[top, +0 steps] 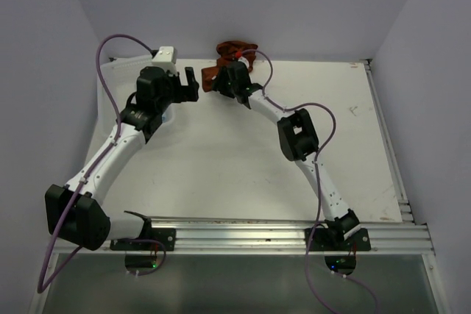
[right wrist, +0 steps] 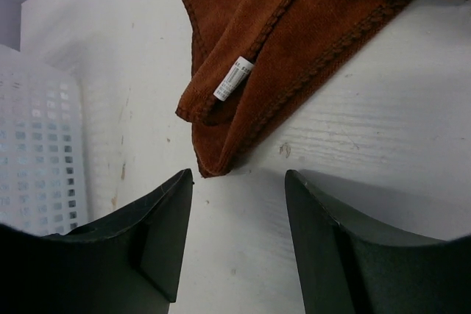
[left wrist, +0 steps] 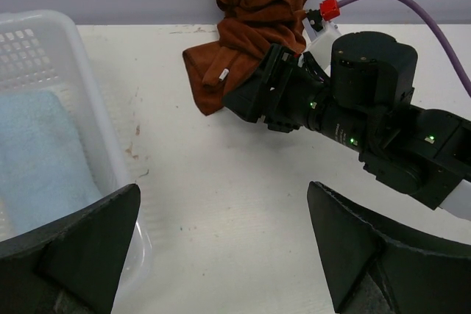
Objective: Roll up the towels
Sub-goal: Move the towel to the center of the board
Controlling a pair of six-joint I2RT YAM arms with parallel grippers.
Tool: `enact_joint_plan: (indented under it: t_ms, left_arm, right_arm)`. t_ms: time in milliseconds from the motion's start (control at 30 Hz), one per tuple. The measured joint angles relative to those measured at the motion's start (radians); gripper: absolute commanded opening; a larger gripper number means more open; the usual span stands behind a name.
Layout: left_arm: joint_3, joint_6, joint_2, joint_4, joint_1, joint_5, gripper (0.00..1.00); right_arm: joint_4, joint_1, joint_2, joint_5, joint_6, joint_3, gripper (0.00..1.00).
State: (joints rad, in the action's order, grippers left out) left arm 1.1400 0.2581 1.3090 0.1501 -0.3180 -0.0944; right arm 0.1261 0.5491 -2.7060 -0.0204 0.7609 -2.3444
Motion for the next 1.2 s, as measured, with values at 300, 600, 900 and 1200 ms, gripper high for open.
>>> enact_joint_plan:
  t_ms: [300, 600, 900, 1200]
  left_arm:
    - [0.0, 0.0, 0.003, 0.0, -0.006, 0.003, 1.0]
    - [0.0, -0.004, 0.005, 0.0, -0.018, 0.002, 1.0]
    - [-0.007, -0.015, 0.006, -0.005, -0.018, -0.001, 1.0]
    - [-0.009, -0.011, 0.005, -0.007, 0.001, 0.006, 1.0]
  right_arm:
    - [-0.12, 0.0, -0.079, 0.039, 0.133, -0.058, 0.57]
    - [-0.144, 0.002, -0.115, 0.039, 0.2, -0.063, 0.0]
    - [-0.153, 0.002, 0.039, 0.058, 0.158, 0.169, 0.0]
    - [-0.003, 0.002, 0.613, 0.096, 0.04, 0.702, 0.0]
